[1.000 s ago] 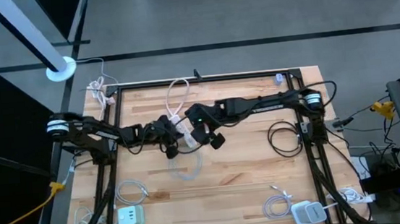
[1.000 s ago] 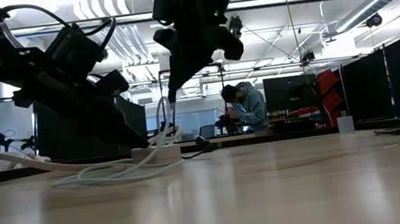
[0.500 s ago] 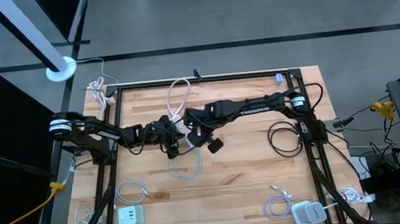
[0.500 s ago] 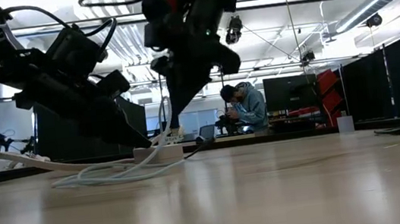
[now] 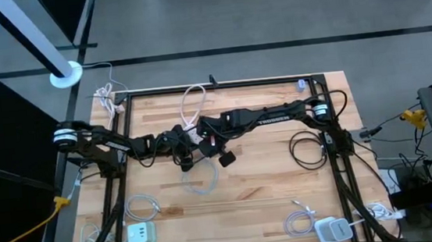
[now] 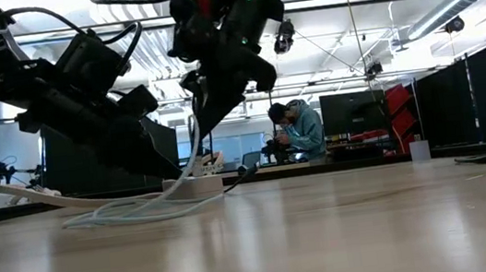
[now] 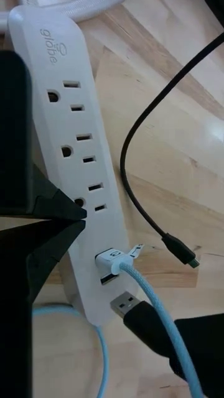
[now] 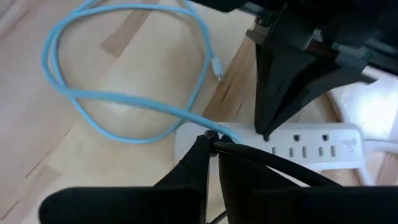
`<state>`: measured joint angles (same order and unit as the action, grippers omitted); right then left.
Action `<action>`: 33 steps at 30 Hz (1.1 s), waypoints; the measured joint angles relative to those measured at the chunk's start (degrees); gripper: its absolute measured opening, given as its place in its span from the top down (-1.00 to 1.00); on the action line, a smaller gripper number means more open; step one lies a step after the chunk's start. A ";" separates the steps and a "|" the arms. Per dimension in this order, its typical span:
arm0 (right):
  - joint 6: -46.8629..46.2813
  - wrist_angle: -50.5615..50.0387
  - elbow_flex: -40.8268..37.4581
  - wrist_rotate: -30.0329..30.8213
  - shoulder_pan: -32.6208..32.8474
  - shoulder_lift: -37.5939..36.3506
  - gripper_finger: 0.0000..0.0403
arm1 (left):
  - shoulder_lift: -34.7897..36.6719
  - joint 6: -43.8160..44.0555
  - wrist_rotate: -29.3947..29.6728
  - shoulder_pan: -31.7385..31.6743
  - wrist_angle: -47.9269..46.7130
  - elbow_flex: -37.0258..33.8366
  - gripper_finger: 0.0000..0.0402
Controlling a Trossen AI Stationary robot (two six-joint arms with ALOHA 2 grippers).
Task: Insert USB
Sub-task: Insert the left black charger cable into the top white outlet extension
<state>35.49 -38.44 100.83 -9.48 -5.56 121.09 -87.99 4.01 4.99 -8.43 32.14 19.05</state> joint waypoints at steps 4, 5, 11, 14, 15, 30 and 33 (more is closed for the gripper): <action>-1.84 0.16 -0.08 0.01 0.00 -0.01 0.96 | 0.00 0.13 0.00 0.00 0.02 -0.02 1.00; -2.08 0.20 -0.08 0.03 0.00 0.01 0.96 | 0.00 0.15 0.02 0.00 0.04 -0.02 1.00; -2.46 1.47 -0.08 0.45 -0.11 2.02 0.96 | -0.02 0.41 0.00 0.00 0.10 -0.02 1.00; -2.45 1.63 0.01 2.48 -0.10 2.48 0.96 | -0.02 1.00 0.00 0.00 0.13 -0.07 1.00; -2.39 1.51 0.01 3.28 -0.09 2.48 0.96 | -0.02 1.00 -0.02 0.00 0.17 -0.09 1.00; -2.40 0.04 -0.17 0.41 -0.76 1.06 0.96 | -0.02 0.99 -0.03 0.00 0.17 -0.13 1.00; -2.52 0.11 -0.17 0.25 -0.76 1.06 0.96 | -0.02 0.98 -0.04 0.00 0.17 -0.13 1.00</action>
<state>32.97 -38.33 100.66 -9.23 -6.33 122.15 -88.01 4.99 4.95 -8.43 32.32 18.92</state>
